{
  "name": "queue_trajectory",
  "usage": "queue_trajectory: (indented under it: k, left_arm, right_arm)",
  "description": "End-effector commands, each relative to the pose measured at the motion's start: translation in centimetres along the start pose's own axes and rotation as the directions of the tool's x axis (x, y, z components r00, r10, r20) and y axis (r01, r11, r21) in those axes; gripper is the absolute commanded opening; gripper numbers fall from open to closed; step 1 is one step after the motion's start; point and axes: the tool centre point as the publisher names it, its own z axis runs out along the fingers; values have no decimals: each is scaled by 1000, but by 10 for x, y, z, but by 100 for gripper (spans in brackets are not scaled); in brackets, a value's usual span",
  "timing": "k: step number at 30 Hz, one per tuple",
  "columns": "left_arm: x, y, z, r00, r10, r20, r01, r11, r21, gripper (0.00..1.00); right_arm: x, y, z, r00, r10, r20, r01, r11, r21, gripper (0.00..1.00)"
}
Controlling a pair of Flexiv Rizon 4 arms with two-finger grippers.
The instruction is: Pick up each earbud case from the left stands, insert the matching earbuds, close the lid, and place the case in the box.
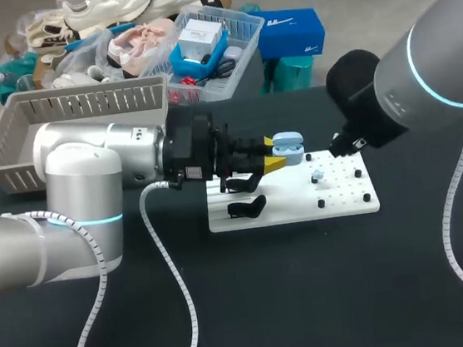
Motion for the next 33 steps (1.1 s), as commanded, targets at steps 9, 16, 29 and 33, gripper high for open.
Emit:
queue_trajectory:
  k: [9,16,29,33]
  left_arm:
    - [0,0,0,1000,1,1,-1,1000,0,0]
    - [0,0,0,1000,1,1,-1,1000,0,0]
    - [0,0,0,1000,1,1,-1,1000,0,0]
    - [0,0,0,1000,1,1,-1,1000,0,0]
  right_arm:
    - [-6,14,-12,1000,-14,8,14,1000,-4,0]
    - [-6,14,-12,1000,-14,8,14,1000,-4,0]
    - [-8,23,-6,978,203,36,-206,968,145,0]
    - [-11,21,-7,965,258,43,-261,936,236,0]
